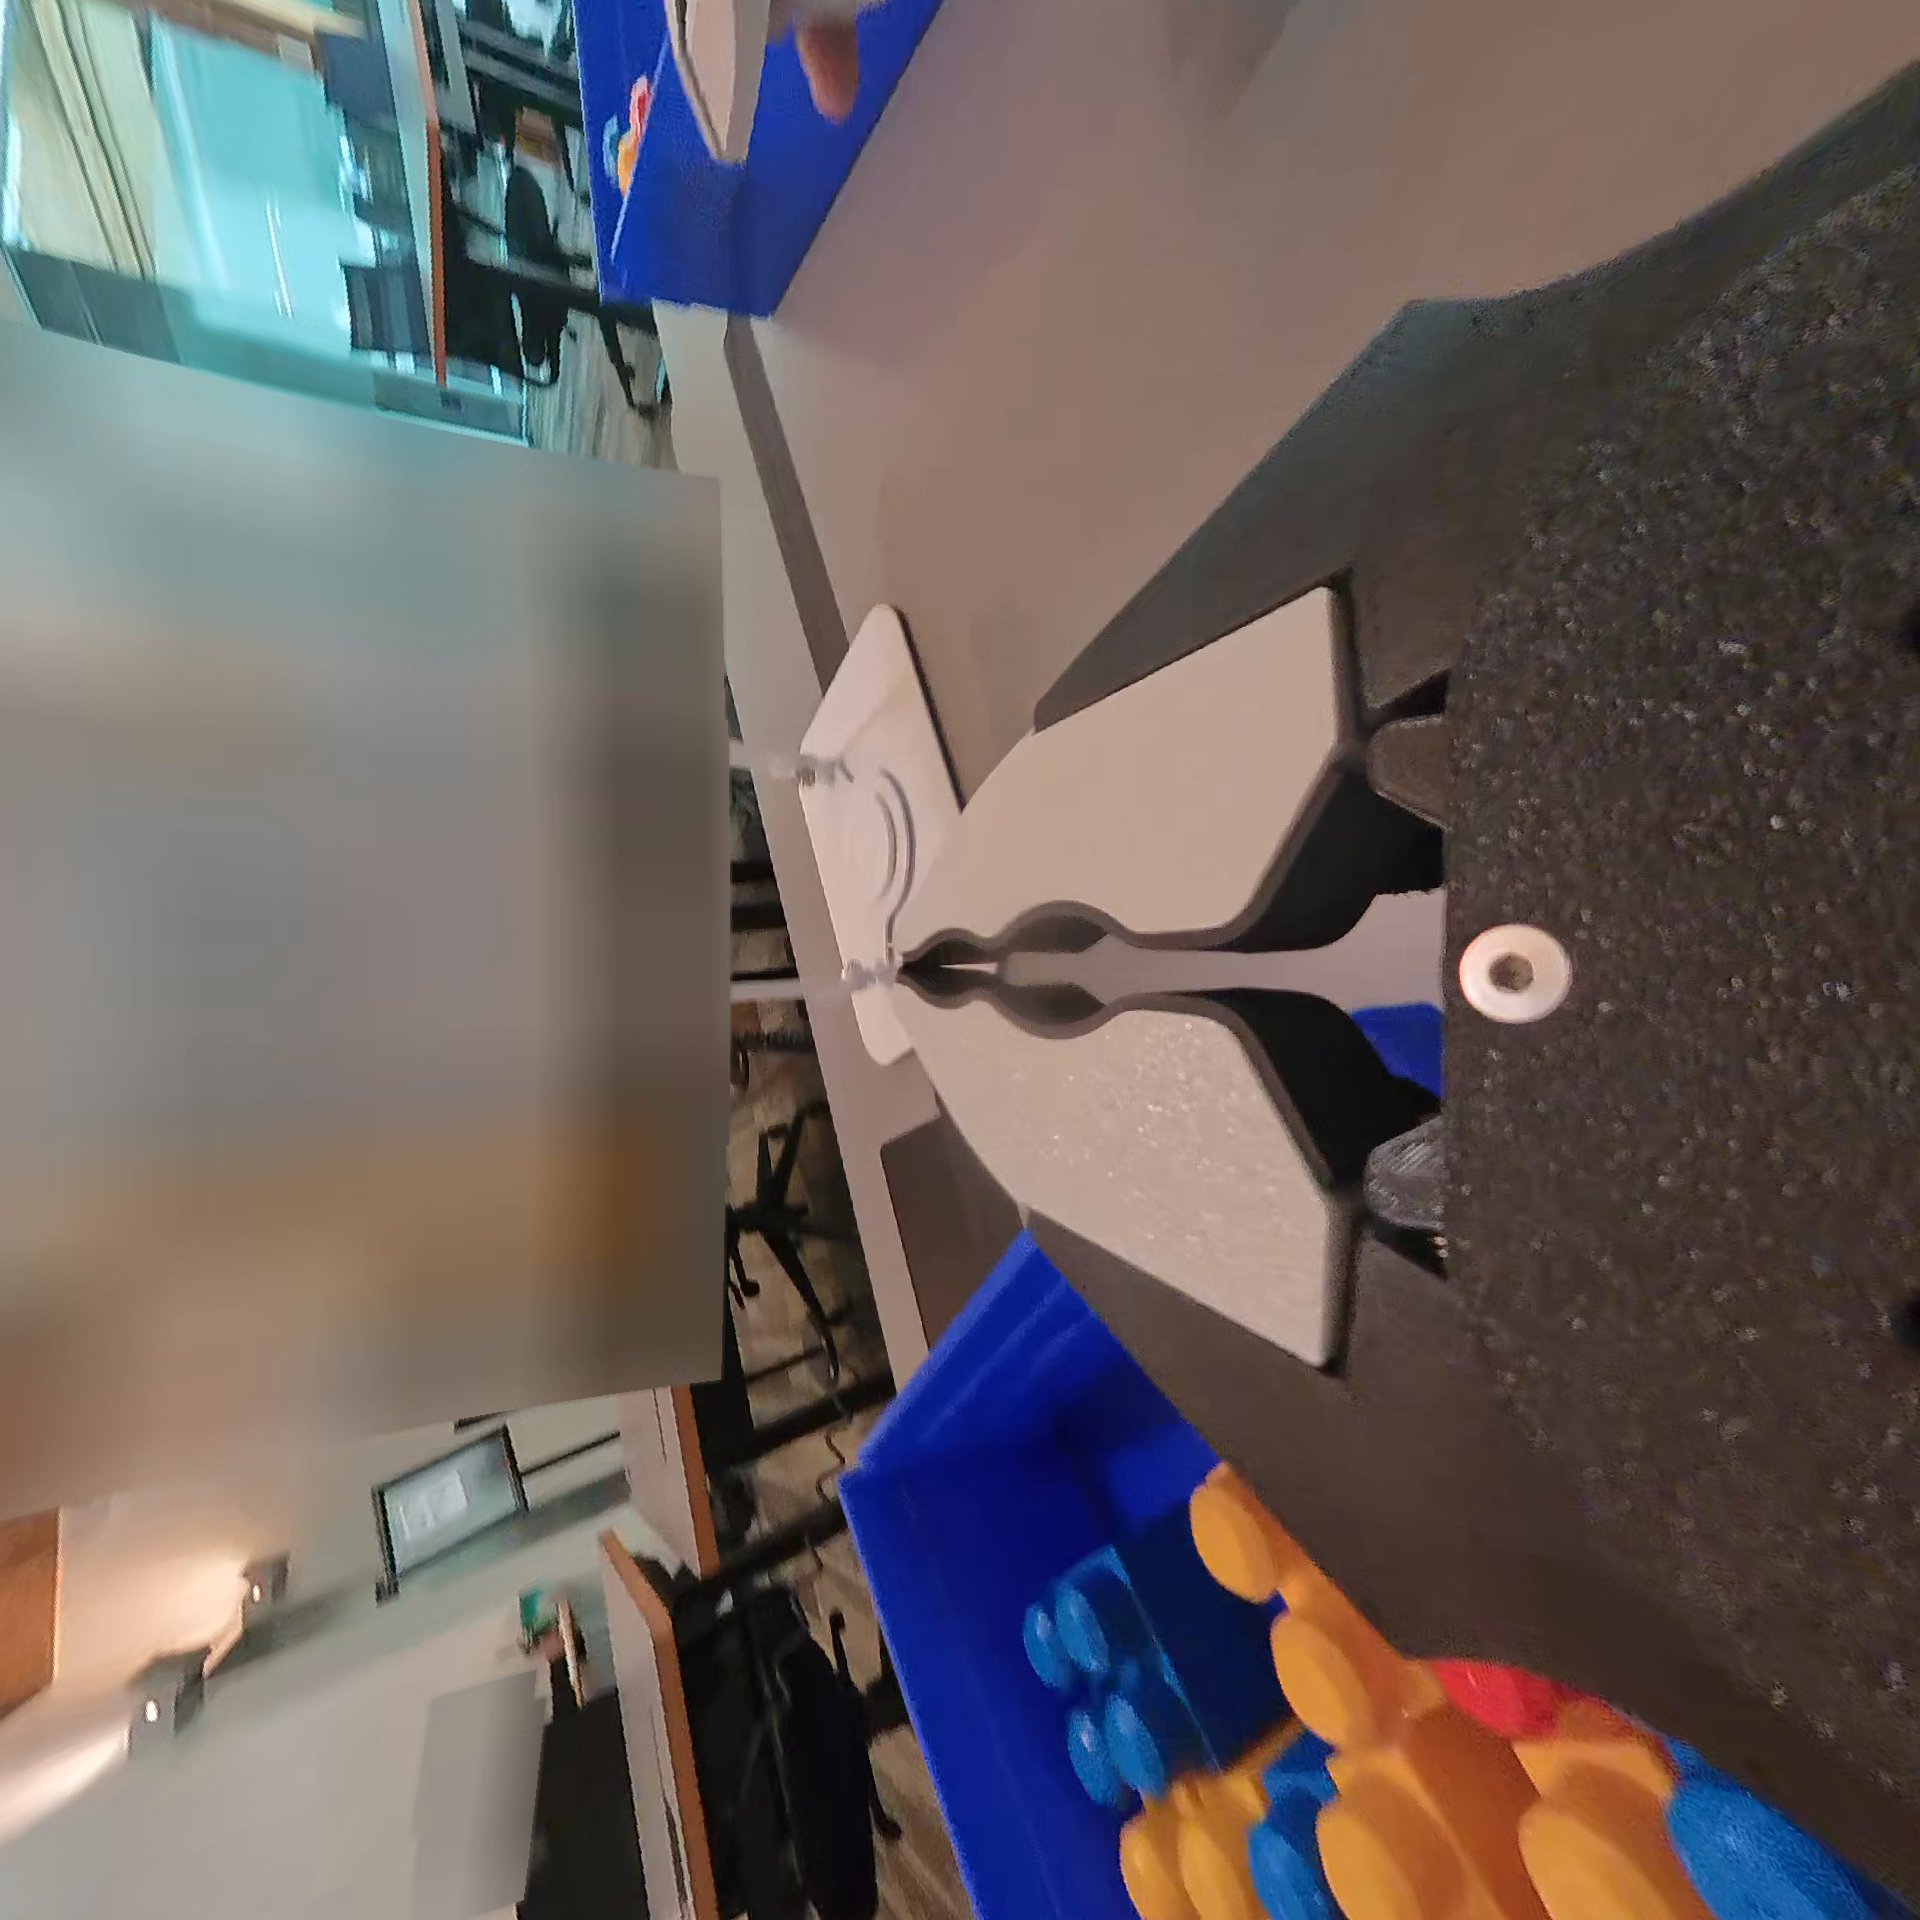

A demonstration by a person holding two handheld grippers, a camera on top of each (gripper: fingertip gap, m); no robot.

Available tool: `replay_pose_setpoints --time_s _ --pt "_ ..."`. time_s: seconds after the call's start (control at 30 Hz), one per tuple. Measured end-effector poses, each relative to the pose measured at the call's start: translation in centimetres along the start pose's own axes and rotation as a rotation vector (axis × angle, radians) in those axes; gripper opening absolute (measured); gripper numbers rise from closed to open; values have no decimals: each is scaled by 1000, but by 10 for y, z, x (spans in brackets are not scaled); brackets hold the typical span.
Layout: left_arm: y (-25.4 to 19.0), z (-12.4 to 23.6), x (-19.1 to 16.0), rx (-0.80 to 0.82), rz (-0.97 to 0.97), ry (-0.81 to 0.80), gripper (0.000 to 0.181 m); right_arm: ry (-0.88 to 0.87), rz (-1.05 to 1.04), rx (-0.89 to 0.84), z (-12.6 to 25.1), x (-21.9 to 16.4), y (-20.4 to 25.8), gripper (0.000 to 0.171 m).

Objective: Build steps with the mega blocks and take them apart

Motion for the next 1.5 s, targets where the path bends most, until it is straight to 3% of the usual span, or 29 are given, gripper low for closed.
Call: replay_pose_setpoints --time_s 0.23,0.57,0.73,0.87,1.0,1.27,1.5 --pt "38 6 7 104 -17 38 0 8 8 25 1 0 2 0" --pt "133 28 33 264 -24 145 0 92 8 96 -2 -9 9 0" --pt "169 20 30 262 -33 276 12 89 11 106 -1 -9 11 0" --pt "183 6 11 229 -27 453 36 91 7 112 -1 -8 11 0" --pt "179 -7 -24 149 -18 674 47 98 12 119 0 -9 12 0" --pt "152 -12 -87 -82 -12 1037 50 122 10 138 -1 -12 14 0" --pt "146 -12 -110 -159 0 1156 46 145 17 154 -2 -15 17 0"
Point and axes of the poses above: each gripper's, where its closed fingertips meet, z back along the fingers, x out of its top, y = z × x across the jaws, the point moved 5 cm from there along z, back along the fingers, and after that the axes turned 13 degrees about -z, right-handed, at the moved point
